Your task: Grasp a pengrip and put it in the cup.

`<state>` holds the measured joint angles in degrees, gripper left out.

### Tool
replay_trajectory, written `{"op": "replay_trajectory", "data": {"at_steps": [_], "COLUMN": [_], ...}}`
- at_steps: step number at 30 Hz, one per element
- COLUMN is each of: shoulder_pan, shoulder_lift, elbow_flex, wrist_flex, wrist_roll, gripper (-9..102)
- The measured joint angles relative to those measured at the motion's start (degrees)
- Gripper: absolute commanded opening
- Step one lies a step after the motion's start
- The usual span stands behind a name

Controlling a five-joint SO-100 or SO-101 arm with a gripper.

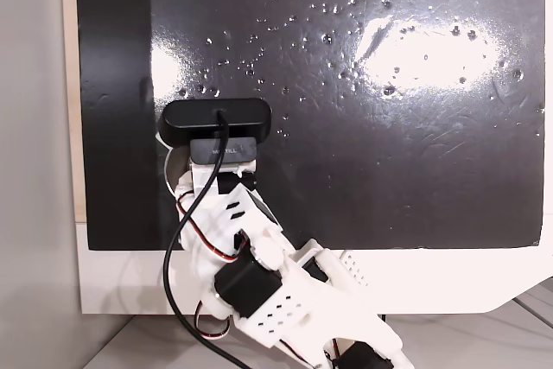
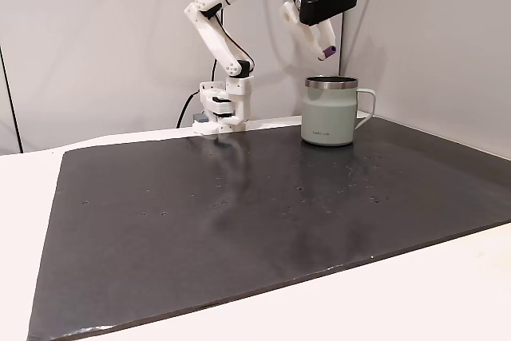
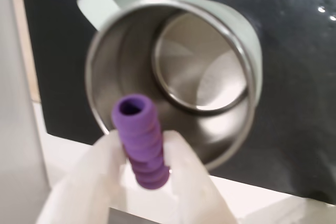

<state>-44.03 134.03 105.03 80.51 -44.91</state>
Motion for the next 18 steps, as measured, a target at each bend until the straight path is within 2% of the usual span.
{"op": "replay_trajectory", "data": {"at_steps": [5,11,18], "shoulder_pan": [0.0,-0.9,-0.8], "shoulder_lift": [-1.6,-1.4,-0.5], "elbow_flex": [0.0,0.1,0.5], "wrist_flex": [-3.7,-4.9,-4.7], "wrist_roll": [4.7,6.5,7.5], "gripper": [0,17,22]}}
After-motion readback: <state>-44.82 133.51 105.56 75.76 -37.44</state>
